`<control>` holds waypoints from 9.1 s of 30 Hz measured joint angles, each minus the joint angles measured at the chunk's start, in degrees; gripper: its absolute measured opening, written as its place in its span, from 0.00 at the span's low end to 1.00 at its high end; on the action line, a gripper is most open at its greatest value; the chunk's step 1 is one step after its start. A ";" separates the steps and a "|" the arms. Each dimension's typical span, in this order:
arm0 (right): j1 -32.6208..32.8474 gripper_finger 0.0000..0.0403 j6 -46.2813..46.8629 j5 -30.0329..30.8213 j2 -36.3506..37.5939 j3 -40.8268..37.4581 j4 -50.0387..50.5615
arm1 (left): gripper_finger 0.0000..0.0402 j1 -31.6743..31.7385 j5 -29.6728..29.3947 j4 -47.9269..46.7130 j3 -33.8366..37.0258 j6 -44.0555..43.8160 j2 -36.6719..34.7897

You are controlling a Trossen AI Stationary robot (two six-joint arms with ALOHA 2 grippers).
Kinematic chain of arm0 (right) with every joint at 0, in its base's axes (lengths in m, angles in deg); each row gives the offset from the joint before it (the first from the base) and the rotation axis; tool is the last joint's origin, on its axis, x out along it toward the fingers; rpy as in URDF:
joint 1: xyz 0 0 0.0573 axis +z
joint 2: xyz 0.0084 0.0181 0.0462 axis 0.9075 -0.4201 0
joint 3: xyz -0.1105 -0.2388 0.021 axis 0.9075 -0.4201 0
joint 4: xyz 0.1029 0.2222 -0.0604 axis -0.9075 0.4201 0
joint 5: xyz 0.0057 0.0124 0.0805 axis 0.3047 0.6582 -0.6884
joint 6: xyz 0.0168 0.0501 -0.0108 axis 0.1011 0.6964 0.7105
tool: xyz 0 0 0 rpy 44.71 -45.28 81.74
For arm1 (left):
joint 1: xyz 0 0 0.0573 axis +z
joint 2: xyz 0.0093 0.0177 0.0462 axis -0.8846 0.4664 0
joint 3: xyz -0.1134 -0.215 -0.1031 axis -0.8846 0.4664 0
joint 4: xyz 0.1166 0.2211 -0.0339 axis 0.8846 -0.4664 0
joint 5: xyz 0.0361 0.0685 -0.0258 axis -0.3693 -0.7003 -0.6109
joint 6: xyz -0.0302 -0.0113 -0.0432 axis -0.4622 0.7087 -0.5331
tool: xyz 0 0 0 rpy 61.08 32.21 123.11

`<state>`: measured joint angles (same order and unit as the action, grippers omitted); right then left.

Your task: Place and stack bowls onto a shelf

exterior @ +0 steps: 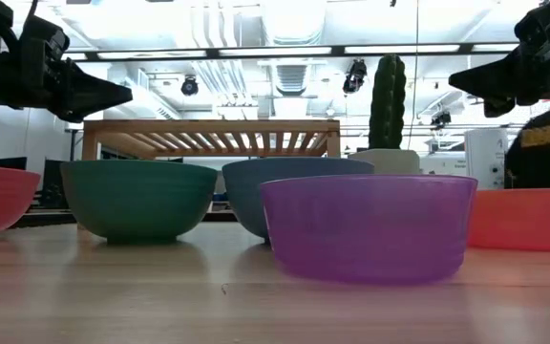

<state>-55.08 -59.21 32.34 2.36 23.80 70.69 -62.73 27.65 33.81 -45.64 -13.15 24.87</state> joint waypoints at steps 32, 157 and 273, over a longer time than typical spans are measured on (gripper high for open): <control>0.02 0.02 11.56 -0.11 -8.55 0.00 -25.65 | 0.19 -0.07 1.06 14.39 -0.02 -30.05 0.02; 7.63 0.02 25.25 -10.64 -109.27 91.62 41.13 | 0.19 -0.39 20.58 -15.71 -27.08 -3.16 21.75; -20.57 0.20 -7.98 -5.65 -105.58 121.57 56.06 | 0.19 -0.38 20.58 -13.14 -26.98 -2.93 22.43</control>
<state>-75.64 -67.19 26.68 -103.22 145.37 126.76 -63.11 48.24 20.66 -72.62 -16.08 47.31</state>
